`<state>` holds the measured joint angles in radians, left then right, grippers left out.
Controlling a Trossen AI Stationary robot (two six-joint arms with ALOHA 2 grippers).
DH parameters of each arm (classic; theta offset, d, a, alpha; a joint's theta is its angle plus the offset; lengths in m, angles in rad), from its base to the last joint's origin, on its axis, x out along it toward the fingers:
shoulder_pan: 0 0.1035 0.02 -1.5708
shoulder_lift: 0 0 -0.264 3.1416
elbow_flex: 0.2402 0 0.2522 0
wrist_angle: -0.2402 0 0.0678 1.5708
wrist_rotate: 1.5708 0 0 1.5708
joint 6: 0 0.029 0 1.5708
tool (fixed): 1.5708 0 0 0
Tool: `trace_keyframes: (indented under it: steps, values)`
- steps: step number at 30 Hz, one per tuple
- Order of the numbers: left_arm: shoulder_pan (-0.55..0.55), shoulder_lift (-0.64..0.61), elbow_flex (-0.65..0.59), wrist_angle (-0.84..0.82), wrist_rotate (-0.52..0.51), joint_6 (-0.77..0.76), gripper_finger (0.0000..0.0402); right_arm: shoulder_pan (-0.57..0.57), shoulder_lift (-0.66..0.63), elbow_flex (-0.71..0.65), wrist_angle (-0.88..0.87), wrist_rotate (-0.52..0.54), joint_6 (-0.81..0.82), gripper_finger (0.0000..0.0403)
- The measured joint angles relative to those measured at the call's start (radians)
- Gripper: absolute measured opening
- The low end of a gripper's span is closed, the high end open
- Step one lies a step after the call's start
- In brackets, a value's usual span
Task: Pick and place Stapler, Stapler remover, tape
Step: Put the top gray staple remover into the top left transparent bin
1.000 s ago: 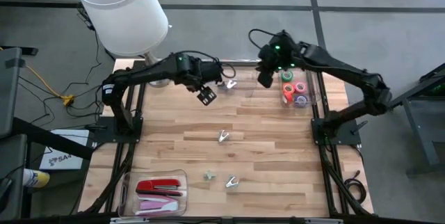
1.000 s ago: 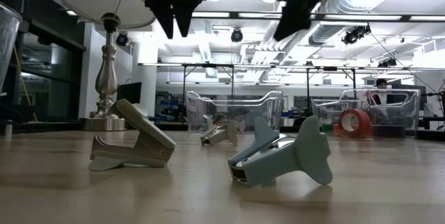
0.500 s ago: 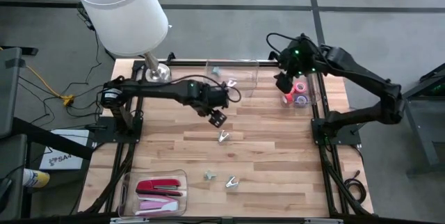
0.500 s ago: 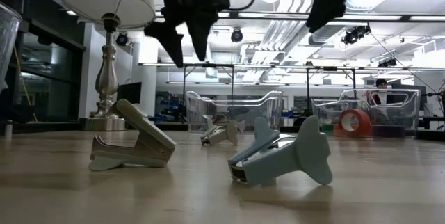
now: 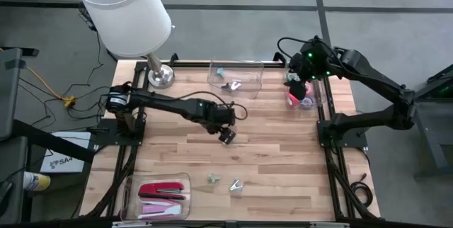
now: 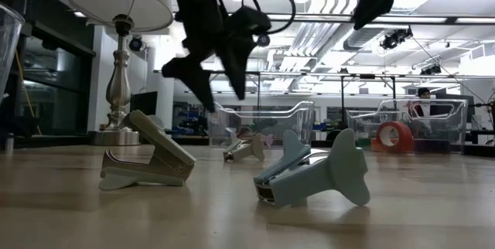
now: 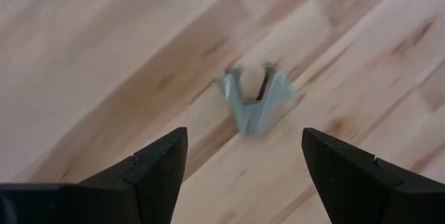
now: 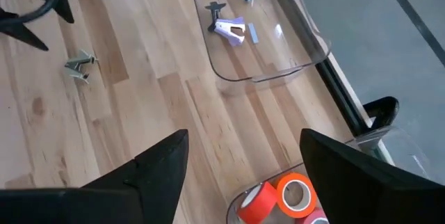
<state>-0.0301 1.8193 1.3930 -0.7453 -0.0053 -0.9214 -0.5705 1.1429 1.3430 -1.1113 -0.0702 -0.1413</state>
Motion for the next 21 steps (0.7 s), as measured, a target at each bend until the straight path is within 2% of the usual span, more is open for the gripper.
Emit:
trace_keyframes:
  steps: [8, 11, 21]
  values:
    - [-0.065, 0.076, -0.001, 0.084, -0.006, 0.13, 0.0278, 0.002, -0.024, 0.0, -0.007, 0.001, -0.028, 0.0268]
    - [-0.083, 0.098, -0.002, 0.093, -0.013, 0.136, 0.0278, 0.002, -0.027, 0.0, -0.011, 0.0, -0.03, 0.0267]
    - [-0.109, 0.138, -0.002, 0.119, -0.143, 0.131, 0.0278, 0.002, -0.027, 0.0, -0.012, 0.0, -0.057, 0.0266]
